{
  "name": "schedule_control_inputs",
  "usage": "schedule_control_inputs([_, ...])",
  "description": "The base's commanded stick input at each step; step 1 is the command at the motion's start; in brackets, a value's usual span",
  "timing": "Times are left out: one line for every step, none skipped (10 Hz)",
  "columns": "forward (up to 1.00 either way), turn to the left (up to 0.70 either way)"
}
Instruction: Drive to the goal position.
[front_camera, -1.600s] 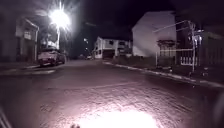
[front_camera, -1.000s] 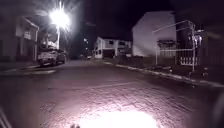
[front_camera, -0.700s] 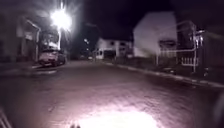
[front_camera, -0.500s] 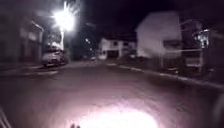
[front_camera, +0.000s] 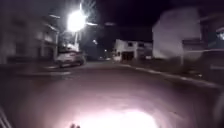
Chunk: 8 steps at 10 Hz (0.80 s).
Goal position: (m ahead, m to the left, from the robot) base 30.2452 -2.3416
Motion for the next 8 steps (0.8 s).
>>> schedule_control_inputs([0.7, 0.27])
schedule_control_inputs([0.7, 0.27])
schedule_control_inputs([0.7, 0.13])
schedule_control_inputs([0.7, 0.0])
schedule_control_inputs([0.7, 0.0])
schedule_control_inputs([0.7, 0.0])
schedule_control_inputs([0.7, 0.0])
schedule_control_inputs([0.7, 0.0])
